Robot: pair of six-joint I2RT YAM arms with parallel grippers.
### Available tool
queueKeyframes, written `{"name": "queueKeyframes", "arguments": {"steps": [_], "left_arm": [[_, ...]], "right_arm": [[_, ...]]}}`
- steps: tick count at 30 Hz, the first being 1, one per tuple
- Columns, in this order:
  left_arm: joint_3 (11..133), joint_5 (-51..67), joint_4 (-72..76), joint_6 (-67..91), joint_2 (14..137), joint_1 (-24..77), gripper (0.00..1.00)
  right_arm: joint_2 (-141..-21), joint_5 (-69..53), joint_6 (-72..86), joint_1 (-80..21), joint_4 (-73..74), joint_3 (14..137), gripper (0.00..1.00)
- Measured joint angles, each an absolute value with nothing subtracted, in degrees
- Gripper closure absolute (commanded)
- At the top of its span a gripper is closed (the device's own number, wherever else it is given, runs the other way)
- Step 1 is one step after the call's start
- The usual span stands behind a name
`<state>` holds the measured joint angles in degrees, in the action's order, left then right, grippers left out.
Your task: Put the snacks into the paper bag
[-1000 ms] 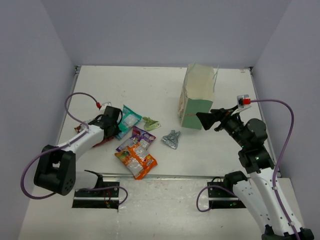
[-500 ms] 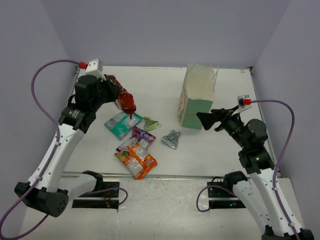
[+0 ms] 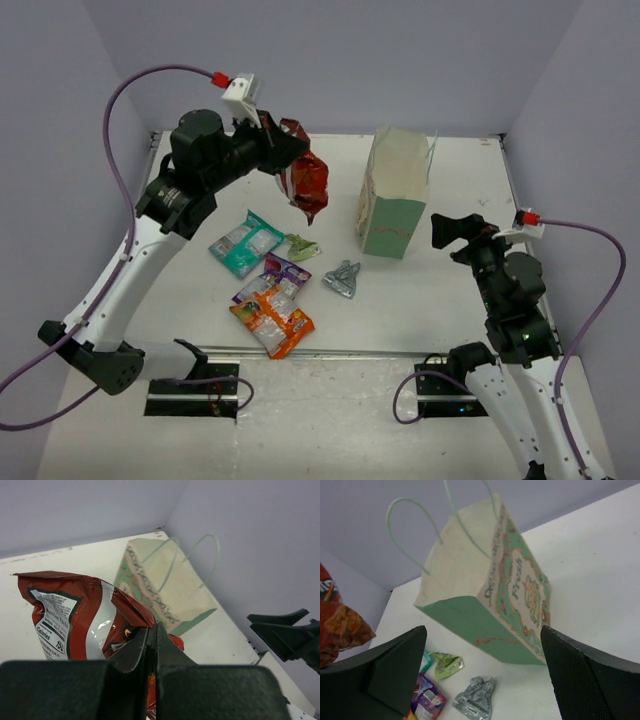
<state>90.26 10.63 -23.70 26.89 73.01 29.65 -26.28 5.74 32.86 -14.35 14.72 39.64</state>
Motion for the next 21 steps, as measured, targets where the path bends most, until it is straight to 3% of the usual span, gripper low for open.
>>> {"name": "queueKeyframes", "arguments": {"steps": [9, 21], "left_arm": [[103.98, 24.36, -17.63, 27.99, 82.21, 35.55, 1.0], [129.43, 41.19, -4.86, 38.96, 99.0, 37.91, 1.0]], "right_arm": [[-29.67, 18.11, 36.05, -14.35, 21.89, 42.06, 0.01], [-28.12, 20.12, 36.88, -14.35, 23.16, 42.15, 0.01]]}}
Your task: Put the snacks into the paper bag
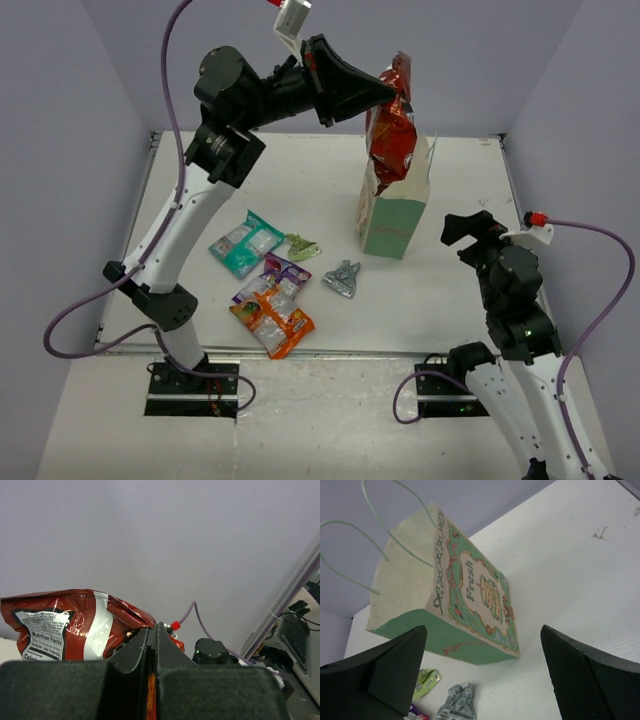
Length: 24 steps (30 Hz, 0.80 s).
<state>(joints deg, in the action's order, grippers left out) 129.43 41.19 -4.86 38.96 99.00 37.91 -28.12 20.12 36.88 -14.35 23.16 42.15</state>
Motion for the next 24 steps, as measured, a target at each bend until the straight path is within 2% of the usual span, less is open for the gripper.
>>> {"name": "queueKeyframes", "arguments": {"steps": [6, 12, 24], "left_arm": [[131.76, 46.19, 5.93, 47.53, 107.59, 37.91, 1.0], [133.1, 47.42, 9.91, 51.0, 115.26, 37.87, 1.0], [132.81, 47.9, 14.76, 51.96, 118.85, 34.61, 1.0]], "right_arm": [[-26.96, 20.1, 36.82, -14.35, 23.16, 42.15, 0.01], [-26.06, 20.08, 36.47, -14.35, 23.18, 42.15, 0.01], [-24.99, 19.86, 36.47, -14.35, 22.68, 42.15, 0.01]]}}
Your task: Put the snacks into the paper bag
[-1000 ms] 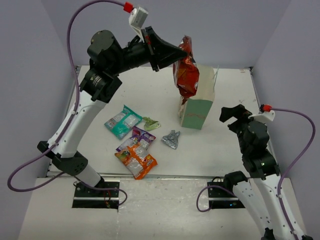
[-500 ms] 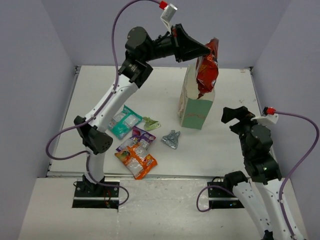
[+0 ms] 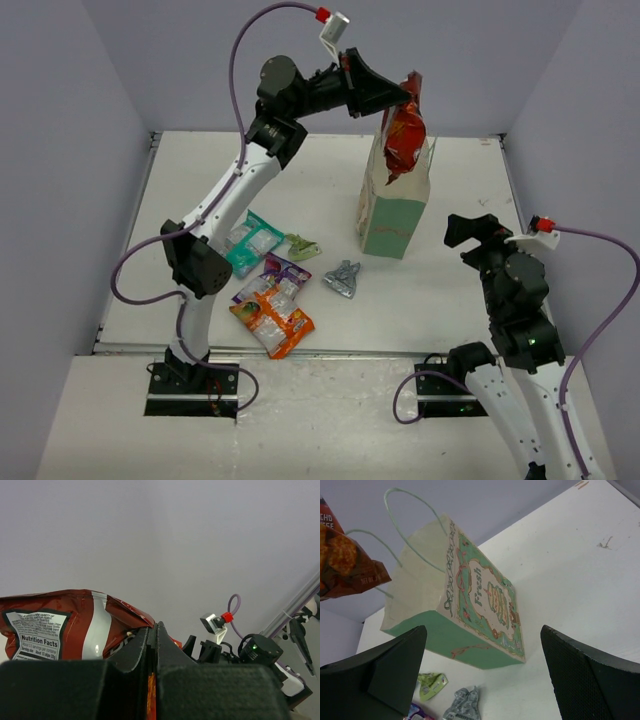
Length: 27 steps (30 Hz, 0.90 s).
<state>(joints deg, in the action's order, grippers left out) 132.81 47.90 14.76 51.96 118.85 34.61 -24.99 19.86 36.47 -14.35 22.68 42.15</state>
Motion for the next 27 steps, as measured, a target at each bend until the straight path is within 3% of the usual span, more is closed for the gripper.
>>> {"name": "queueKeyframes", "arguments": {"steps": [12, 13, 14, 15, 16, 19, 22, 27], "left_arm": [[132.81, 50.0, 21.8, 57.17, 127.76, 30.94, 1.0], [132.81, 50.09, 21.78, 57.41, 128.42, 30.85, 0.94], [132.81, 50.19, 21.71, 57.49, 129.1, 30.79, 0.76], [132.81, 50.26, 21.76, 57.45, 129.49, 30.76, 0.66], [132.79, 50.33, 21.47, 57.43, 129.67, 30.76, 0.41], [132.88, 50.57, 21.78, 56.95, 129.64, 30.76, 0.17], [132.94, 50.78, 21.8, 56.27, 129.29, 30.76, 0.07], [132.81, 52.14, 22.52, 57.69, 127.22, 30.76, 0.04]], "right_arm": [[-24.82, 19.53, 36.45, -14.35, 22.57, 41.98, 0.01], [-24.69, 19.53, 36.45, -14.35, 22.57, 41.91, 0.01], [-24.49, 19.53, 36.45, -14.35, 22.59, 41.8, 0.01], [-24.32, 19.53, 36.45, -14.35, 22.55, 41.76, 0.01], [-24.21, 19.53, 36.42, -14.35, 22.55, 41.76, 0.01], [-24.21, 19.53, 36.42, -14.35, 22.39, 41.76, 0.01], [-24.21, 19.53, 36.38, -14.35, 22.26, 41.74, 0.01], [-24.36, 19.51, 35.94, -14.35, 22.24, 41.76, 0.01]]}}
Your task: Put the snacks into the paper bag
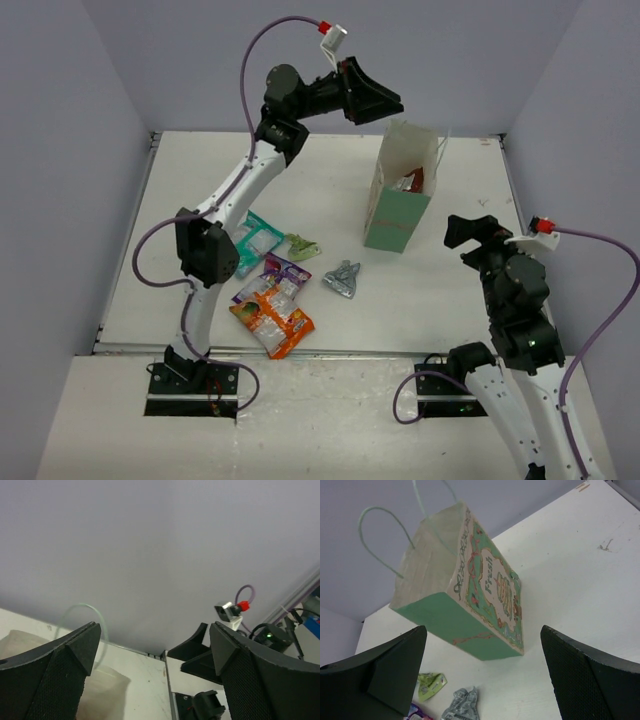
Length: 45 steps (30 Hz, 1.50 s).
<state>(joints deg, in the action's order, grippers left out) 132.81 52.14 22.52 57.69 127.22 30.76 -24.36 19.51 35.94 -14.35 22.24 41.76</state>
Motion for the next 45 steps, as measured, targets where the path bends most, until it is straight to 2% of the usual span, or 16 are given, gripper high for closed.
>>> {"name": "queueKeyframes", "arguments": {"steps": [4, 8, 15, 19, 23, 29, 36, 45], "left_arm": [[127.39, 54.06, 25.5, 59.9, 119.66, 30.81, 0.02], [115.11, 53.84, 23.7, 56.03, 103.59, 30.83, 0.0], [85.71, 41.8, 14.57, 40.58, 67.13, 31.16, 0.0], [70.72, 30.17, 9.58, 34.63, 54.37, 31.18, 0.0], [57.93, 16.62, -0.36, 30.2, 49.78, 31.14, 0.0], [46.15, 2.02, -12.12, 26.85, 44.49, 31.11, 0.0], [43.18, -5.69, -13.41, 25.63, 41.47, 31.11, 0.0], [45.1, -14.44, -20.58, 25.3, 41.56, 31.11, 0.0]], "right_arm": [[-24.43, 19.11, 35.22, -14.35, 22.26, 41.76, 0.01], [-24.43, 15.49, 33.32, -14.35, 22.06, 41.76, 0.01], [-26.35, -6.48, 28.38, -14.57, 17.76, 41.93, 0.01], [-33.04, -15.79, 26.15, -17.65, 17.74, 43.46, 0.01], [-35.66, -20.18, 24.64, -22.02, 17.98, 42.74, 0.01], [-36.86, -21.63, 24.34, -31.75, 15.03, 41.69, 0.01], [-49.67, -16.01, 24.49, -48.53, 8.36, 40.66, 0.01], [-63.07, -16.49, 27.29, -49.23, -0.12, 36.97, 0.01]]}}
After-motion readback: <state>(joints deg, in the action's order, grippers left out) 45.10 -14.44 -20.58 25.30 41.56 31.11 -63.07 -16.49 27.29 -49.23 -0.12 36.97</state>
